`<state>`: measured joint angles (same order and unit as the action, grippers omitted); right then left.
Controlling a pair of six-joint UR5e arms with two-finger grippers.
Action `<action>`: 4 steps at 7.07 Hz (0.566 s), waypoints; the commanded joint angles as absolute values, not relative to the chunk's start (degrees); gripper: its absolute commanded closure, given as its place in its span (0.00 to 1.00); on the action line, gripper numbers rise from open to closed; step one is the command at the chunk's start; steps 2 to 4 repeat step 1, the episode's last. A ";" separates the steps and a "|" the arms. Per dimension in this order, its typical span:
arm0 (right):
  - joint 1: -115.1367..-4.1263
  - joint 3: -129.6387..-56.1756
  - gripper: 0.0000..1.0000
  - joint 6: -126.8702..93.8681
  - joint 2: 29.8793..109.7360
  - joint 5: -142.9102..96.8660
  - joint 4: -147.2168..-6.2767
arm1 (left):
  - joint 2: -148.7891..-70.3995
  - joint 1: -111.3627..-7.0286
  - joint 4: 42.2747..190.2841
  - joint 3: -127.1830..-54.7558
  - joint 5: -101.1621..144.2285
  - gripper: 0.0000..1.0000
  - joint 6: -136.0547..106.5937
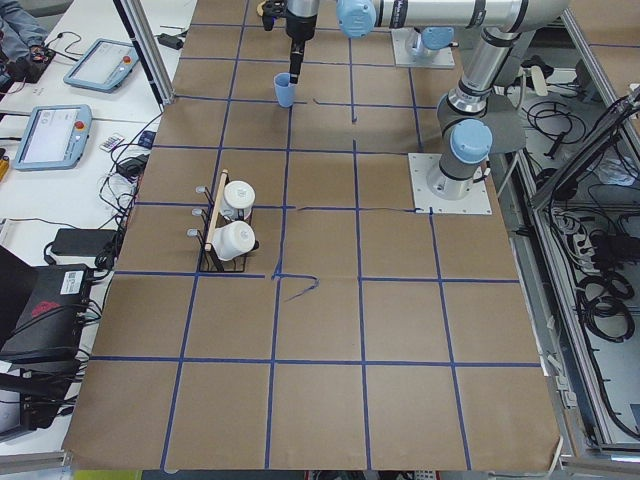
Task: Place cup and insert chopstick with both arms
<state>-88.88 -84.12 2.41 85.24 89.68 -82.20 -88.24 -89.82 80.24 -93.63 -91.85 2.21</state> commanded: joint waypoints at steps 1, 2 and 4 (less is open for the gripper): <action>-88.95 -84.20 0.00 2.29 85.52 89.74 -82.26 | -88.24 -89.82 80.24 -93.69 -91.85 0.00 2.20; -88.95 -84.20 0.00 2.29 85.52 89.74 -82.26 | -88.24 -89.82 80.24 -93.69 -91.85 0.00 2.20; -88.95 -84.20 0.00 2.29 85.52 89.74 -82.26 | -88.24 -89.82 80.24 -93.69 -91.85 0.00 2.20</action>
